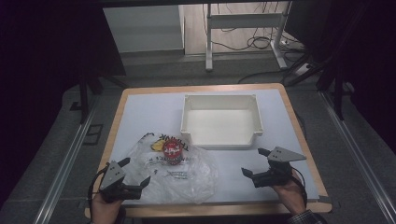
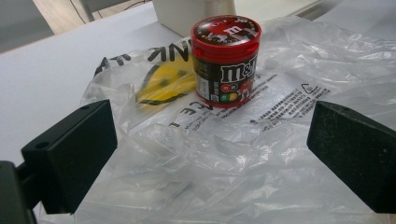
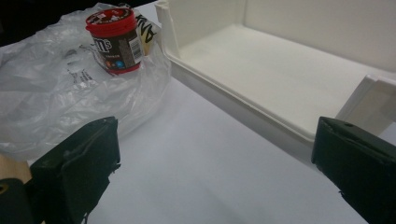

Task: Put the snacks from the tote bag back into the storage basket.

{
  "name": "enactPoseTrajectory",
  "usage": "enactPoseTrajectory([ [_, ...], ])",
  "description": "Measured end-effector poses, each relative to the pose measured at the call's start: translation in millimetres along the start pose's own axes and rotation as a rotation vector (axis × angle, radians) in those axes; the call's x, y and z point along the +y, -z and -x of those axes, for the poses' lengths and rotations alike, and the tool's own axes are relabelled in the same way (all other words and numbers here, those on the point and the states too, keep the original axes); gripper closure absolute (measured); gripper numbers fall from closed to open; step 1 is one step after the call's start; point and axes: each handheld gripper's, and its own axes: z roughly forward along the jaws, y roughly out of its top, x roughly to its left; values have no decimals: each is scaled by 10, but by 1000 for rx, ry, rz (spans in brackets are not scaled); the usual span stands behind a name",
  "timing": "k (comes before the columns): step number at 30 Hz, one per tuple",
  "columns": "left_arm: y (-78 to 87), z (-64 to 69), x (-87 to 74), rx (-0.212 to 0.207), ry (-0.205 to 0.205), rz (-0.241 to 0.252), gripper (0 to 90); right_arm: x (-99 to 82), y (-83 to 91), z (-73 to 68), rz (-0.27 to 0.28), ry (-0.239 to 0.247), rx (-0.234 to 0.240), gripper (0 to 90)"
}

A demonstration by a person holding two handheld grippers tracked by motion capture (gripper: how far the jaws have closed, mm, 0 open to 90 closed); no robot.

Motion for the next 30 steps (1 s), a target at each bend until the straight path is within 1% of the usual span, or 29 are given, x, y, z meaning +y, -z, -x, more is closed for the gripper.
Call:
enactPoseTrajectory([
  [6, -1, 7, 5, -12, -1, 7, 15, 5, -3, -7, -10, 7, -4, 14],
  [7, -2, 14, 8, -22, -3, 11, 15, 6, -2, -8, -16, 10, -6, 14],
  [10, -3, 26, 15, -29, -10, 14, 16, 4, -9, -12, -17, 15, -3, 14],
  [14, -3, 27, 16, -29, -11, 15, 15, 7, -13, -22, -26, 22, -2, 14],
  [22, -4, 28, 17, -29, -10, 14, 16, 14, -21, -36, -24, 34, 0, 15],
  [25, -6, 30, 17, -30, -12, 13, 15, 24, -25, -51, -16, 40, 8, 15],
  [30, -7, 31, 18, -29, -13, 11, 16, 31, -35, -59, -19, 50, 16, 15],
])
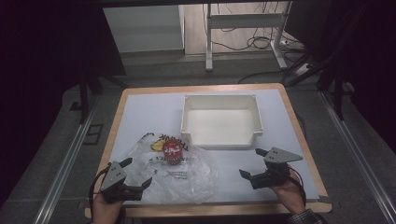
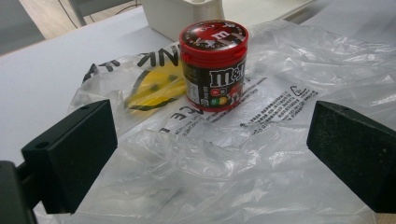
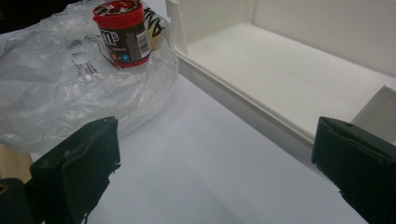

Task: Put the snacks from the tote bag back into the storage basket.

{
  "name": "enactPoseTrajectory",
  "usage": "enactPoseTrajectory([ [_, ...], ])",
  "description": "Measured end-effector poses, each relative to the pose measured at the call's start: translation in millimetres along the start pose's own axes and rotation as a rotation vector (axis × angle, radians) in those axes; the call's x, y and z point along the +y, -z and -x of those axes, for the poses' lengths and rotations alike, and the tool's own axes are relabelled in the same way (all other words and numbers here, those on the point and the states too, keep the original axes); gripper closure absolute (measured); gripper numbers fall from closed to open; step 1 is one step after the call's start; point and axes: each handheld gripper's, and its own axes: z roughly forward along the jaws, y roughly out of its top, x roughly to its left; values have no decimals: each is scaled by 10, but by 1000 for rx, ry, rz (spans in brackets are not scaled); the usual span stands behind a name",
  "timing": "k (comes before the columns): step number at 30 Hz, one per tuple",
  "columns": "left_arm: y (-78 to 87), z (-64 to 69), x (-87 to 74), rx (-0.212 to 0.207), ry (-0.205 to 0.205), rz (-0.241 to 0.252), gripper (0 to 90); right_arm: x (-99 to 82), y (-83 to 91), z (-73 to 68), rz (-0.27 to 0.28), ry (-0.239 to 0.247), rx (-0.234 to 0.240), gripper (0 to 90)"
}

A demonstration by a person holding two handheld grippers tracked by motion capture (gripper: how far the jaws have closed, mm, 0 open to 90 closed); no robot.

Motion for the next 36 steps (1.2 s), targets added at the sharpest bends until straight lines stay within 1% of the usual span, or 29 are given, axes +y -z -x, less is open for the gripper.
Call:
enactPoseTrajectory([
  [8, -2, 4, 1, 0, -2, -2, 16, 23, -21, -13, -2, 10, 9, 15],
  [12, -3, 4, 2, 1, -3, -3, 16, 34, -40, -16, 1, 13, 25, 15],
  [14, -4, 6, 1, 1, -4, -4, 16, 37, -39, -16, -1, 16, 25, 15],
  [15, -5, 5, 1, 1, -4, -4, 16, 37, -48, -18, 2, 18, 35, 15],
  [17, -4, 5, 1, 1, -4, -4, 16, 40, -51, -20, 2, 21, 36, 15],
  [22, -6, 8, 2, 1, -6, -6, 16, 46, -63, -10, 7, 10, 40, 13],
  [26, -9, 11, 3, -2, -8, -8, 17, 51, -69, -11, 28, -6, 46, 13],
  [30, -22, 21, 4, -12, -18, -17, 22, 65, -80, -20, 34, -4, 47, 14],
  [32, -36, 35, 8, -19, -31, -28, 25, 80, -99, -39, 24, 6, 48, 14],
  [36, -52, 52, 11, -20, -46, -41, 25, 96, -127, -64, 16, 15, 54, 13],
])
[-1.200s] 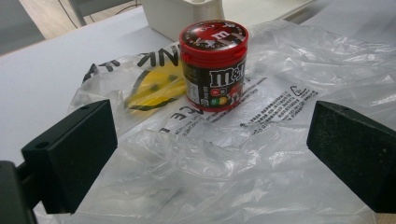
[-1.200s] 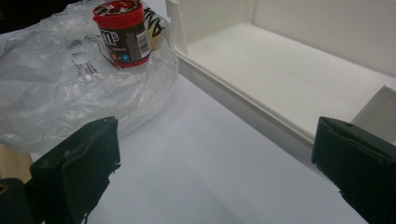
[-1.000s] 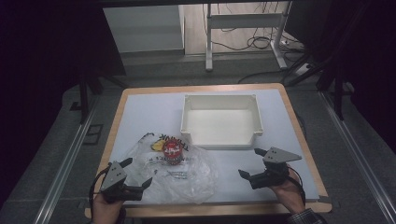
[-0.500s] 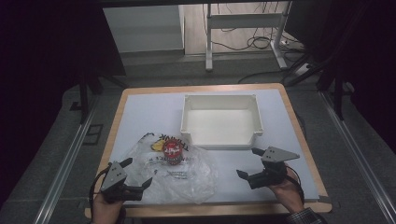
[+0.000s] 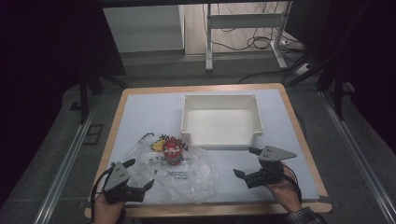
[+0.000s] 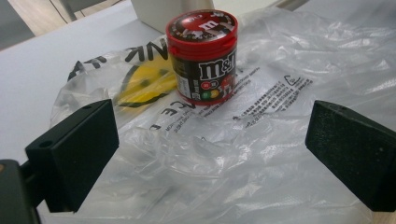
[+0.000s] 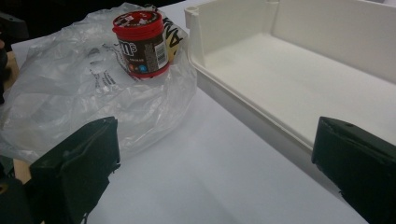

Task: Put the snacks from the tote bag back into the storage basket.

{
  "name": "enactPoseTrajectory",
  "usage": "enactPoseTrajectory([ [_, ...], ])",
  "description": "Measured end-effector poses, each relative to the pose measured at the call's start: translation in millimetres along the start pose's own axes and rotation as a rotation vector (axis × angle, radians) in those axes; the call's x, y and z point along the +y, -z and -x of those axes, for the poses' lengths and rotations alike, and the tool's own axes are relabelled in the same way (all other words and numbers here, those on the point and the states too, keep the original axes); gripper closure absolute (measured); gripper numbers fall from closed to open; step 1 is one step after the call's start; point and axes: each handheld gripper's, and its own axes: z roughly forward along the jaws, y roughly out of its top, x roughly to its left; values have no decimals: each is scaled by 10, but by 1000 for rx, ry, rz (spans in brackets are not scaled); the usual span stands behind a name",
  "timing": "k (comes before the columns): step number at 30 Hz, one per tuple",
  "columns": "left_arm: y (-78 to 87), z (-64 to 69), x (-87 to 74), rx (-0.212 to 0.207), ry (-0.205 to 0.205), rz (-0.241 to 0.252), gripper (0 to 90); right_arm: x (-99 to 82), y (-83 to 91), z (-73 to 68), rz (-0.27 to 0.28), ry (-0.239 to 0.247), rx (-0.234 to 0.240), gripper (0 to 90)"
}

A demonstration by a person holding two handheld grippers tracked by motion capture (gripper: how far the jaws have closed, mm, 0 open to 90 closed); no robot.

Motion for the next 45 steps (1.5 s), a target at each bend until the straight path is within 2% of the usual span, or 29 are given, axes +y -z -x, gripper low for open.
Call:
enactPoseTrajectory([
  [5, -13, 16, 6, 0, -16, -10, 26, 23, -29, -8, -5, -1, 9, 14],
  [25, 5, 15, 11, 9, -8, 11, 24, 163, -70, -21, 28, 5, 27, 14],
  [40, 31, 16, 18, 13, 3, 46, 22, 234, -201, -68, 13, 18, 80, 15],
  [45, 35, 13, 17, 16, 5, 51, 21, 269, -246, -89, 13, 40, 104, 15],
])
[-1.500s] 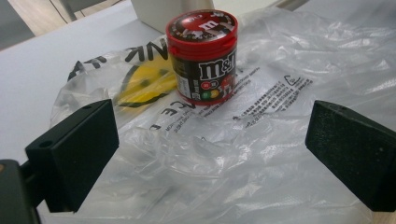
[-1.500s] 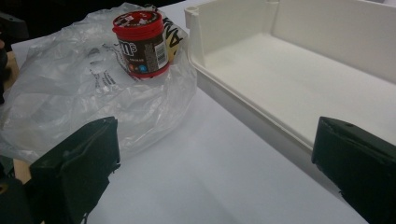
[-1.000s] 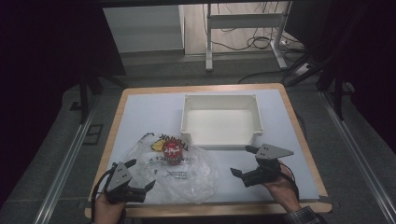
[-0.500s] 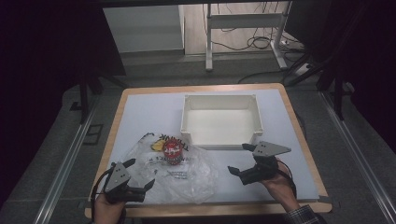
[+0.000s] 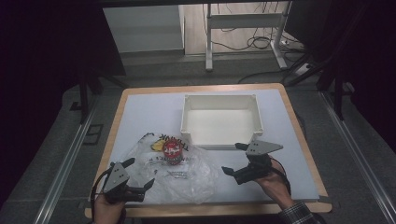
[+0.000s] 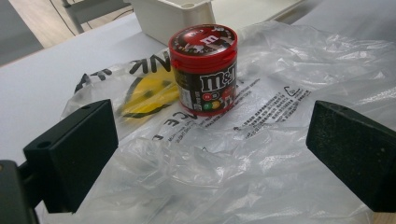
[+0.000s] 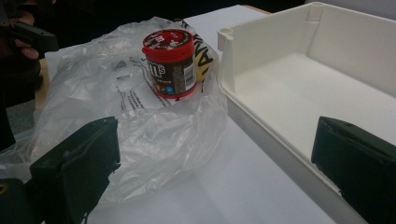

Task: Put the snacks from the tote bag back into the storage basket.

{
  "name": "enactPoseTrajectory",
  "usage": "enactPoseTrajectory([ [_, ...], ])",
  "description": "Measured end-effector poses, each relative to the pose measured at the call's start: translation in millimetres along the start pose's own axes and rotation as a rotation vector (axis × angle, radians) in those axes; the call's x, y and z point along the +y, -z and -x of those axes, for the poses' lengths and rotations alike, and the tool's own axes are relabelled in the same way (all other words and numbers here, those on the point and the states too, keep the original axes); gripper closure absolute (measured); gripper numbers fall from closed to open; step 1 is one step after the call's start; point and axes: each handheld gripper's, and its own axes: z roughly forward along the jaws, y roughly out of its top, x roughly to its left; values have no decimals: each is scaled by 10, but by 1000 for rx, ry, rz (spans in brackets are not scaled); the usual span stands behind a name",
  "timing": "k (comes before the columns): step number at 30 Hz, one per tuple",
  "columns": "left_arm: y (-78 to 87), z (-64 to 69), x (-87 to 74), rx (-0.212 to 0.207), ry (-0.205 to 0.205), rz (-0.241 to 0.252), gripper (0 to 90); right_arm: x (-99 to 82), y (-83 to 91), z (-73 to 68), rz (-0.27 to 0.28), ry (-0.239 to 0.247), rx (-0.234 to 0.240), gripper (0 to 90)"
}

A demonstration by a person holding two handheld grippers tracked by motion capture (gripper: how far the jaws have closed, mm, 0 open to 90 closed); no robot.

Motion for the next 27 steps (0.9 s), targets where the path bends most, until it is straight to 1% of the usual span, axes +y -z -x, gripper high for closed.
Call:
enactPoseTrajectory([
  [4, 10, -3, 1, 2, 6, 14, 20, 16, -24, -5, 7, 18, -3, 15],
  [9, 25, -6, 4, 1, 8, 29, 19, 26, -64, -5, 8, 19, 9, 15],
  [10, 28, -5, 6, -1, 9, 35, 19, 31, -82, -16, 24, 31, 3, 13],
  [11, 28, -5, 6, -1, 9, 35, 19, 31, -82, -16, 24, 31, 3, 13],
  [12, 33, -3, 8, -3, 9, 42, 19, 45, -100, -25, 38, 34, 17, 13],
  [13, 33, -3, 8, -3, 9, 42, 19, 45, -100, -25, 38, 34, 17, 13],
  [14, 38, -2, 10, -3, 8, 48, 19, 63, -120, -36, 50, 41, 14, 13],
  [15, 41, -2, 11, -3, 9, 52, 19, 72, -131, -38, 49, 41, 20, 13],
  [20, 58, -6, 13, 2, 12, 68, 19, 90, -197, -41, 33, 53, 17, 14],
  [22, 65, -6, 14, 4, 14, 77, 19, 94, -218, -46, 33, 48, 8, 14],
  [23, 65, -6, 14, 4, 14, 77, 19, 94, -218, -46, 33, 48, 8, 14],
  [24, 70, -8, 15, 5, 14, 80, 19, 100, -237, -44, 39, 35, 10, 15],
  [27, 74, -7, 16, 8, 15, 86, 19, 109, -260, -46, 39, 33, 10, 14],
])
